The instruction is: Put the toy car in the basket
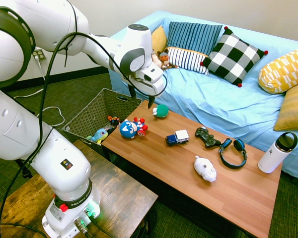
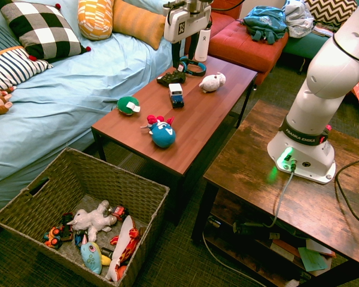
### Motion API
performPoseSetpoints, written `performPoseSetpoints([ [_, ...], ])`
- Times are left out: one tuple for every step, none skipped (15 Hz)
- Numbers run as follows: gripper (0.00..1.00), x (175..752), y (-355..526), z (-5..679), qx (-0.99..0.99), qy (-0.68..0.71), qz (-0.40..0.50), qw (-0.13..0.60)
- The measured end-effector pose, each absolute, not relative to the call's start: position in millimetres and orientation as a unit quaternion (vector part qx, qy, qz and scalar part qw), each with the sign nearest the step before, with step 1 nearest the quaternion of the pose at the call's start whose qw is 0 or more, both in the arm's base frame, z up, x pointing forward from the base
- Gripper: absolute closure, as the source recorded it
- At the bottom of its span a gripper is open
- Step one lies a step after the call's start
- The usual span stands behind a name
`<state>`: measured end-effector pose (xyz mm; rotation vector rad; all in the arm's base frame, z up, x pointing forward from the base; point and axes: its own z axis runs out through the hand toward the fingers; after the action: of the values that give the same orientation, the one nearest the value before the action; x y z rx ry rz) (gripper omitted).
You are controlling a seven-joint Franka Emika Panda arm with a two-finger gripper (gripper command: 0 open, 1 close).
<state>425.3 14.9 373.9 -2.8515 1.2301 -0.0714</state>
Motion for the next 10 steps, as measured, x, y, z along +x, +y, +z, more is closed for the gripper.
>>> performPoseSetpoints([
  [0.00, 426, 15, 373, -0.918, 0.396, -0.022, 0.017],
  [0.00, 426, 14, 372, -0.917, 0.397, -0.020, 0.017],
  [0.00, 428, 12, 372, -0.916, 0.400, -0.018, 0.018],
  [0.00, 431, 7, 370, -0.914, 0.404, -0.015, 0.020],
  [0.00, 435, -2, 366, -0.911, 0.412, -0.011, 0.022],
  [0.00, 440, -14, 363, -0.907, 0.421, -0.008, 0.024],
  [0.00, 447, -28, 358, -0.901, 0.434, -0.004, 0.027],
  [0.00, 455, -43, 352, -0.894, 0.446, 0.002, 0.030],
  [0.00, 464, -57, 344, -0.888, 0.459, 0.011, 0.034],
  [0.00, 474, -70, 333, -0.881, 0.470, 0.022, 0.037],
])
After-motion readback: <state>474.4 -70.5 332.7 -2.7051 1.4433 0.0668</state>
